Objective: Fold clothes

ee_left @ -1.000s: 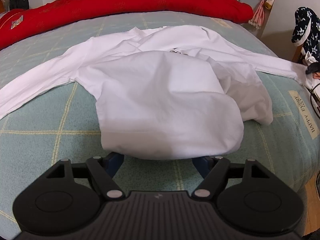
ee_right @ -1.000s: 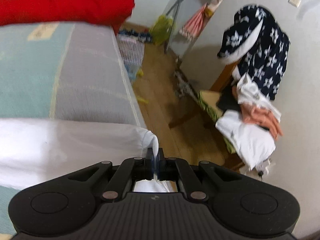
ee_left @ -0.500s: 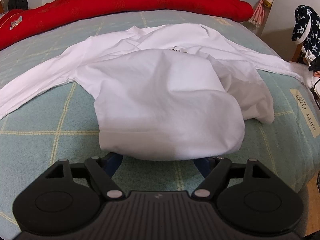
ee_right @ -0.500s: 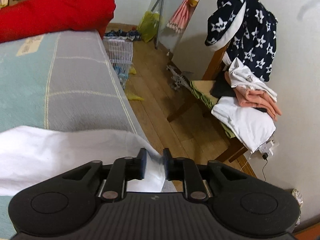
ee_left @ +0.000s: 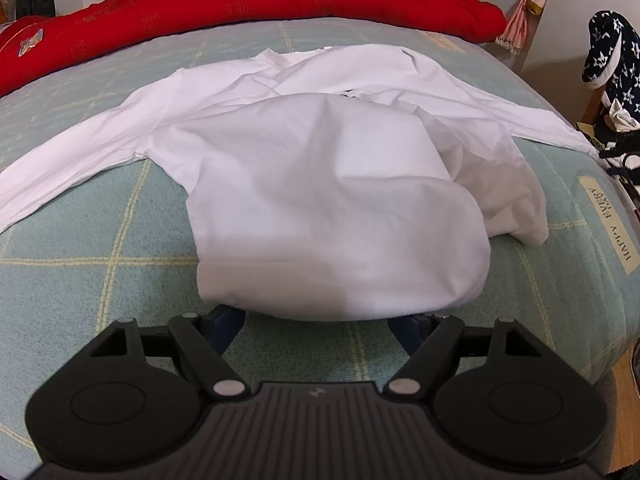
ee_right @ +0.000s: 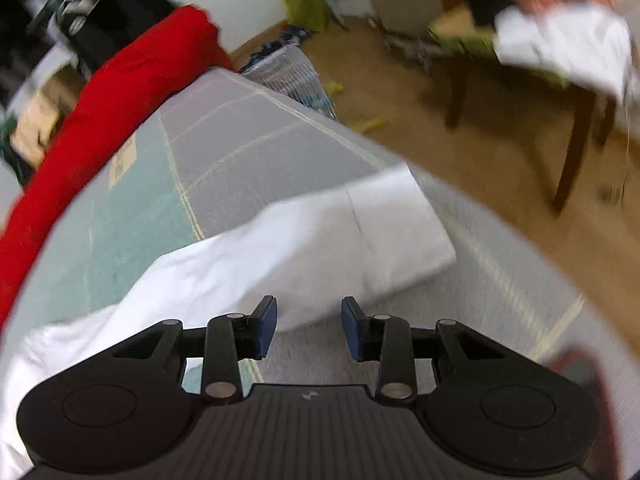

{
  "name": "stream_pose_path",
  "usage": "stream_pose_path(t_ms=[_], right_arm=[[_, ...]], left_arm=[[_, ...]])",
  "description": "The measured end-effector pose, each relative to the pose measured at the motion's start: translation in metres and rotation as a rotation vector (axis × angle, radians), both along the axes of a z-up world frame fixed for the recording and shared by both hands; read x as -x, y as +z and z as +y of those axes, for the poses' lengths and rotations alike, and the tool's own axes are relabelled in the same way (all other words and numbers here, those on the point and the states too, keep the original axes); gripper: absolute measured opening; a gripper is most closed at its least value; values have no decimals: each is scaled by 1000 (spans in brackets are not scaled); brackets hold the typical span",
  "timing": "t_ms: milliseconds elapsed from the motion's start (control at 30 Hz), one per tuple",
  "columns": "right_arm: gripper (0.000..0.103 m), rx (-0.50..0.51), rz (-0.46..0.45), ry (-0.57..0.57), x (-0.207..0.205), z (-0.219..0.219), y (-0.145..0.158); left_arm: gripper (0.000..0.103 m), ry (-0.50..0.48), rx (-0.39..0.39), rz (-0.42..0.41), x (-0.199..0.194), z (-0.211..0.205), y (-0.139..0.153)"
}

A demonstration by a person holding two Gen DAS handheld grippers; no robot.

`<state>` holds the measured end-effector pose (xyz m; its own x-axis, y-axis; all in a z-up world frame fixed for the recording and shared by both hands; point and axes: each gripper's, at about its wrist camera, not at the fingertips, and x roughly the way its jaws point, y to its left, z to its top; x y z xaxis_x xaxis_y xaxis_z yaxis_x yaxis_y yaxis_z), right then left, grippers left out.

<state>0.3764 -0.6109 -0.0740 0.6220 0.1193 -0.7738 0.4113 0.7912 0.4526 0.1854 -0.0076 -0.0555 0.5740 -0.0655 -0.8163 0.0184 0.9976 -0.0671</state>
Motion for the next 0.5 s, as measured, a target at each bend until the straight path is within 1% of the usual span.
stream_pose_path(t_ms=[100, 233, 267, 333, 367, 400, 433, 467, 500], right_arm=[[44, -101, -31, -69, 11, -10, -13], [44, -194, -71, -169, 17, -23, -23], [46, -221, -89, -194, 17, -26, -27], [47, -250, -134, -221, 16, -28, -32], [44, -246, -157, -223, 15, -28, -34], [29, -226, -168, -218, 15, -26, -33], [20, -205, -169, -209, 15, -25, -32], [14, -187, -170, -198, 16, -23, -29], [13, -169, -172, -186, 18, -22, -25]], left_arm=[[79, 0, -5, 4, -1, -1, -1], [79, 2, -11, 10, -3, -2, -4], [79, 3, -7, 12, -3, -2, -5], [79, 3, -11, 14, -3, -3, -5], [79, 3, -12, 14, -3, -3, -5], [79, 2, -10, 14, -3, -3, -5], [79, 2, -9, 14, -3, -2, -5], [79, 2, -8, 13, -3, -2, -5], [79, 2, -7, 11, -2, -2, -4]])
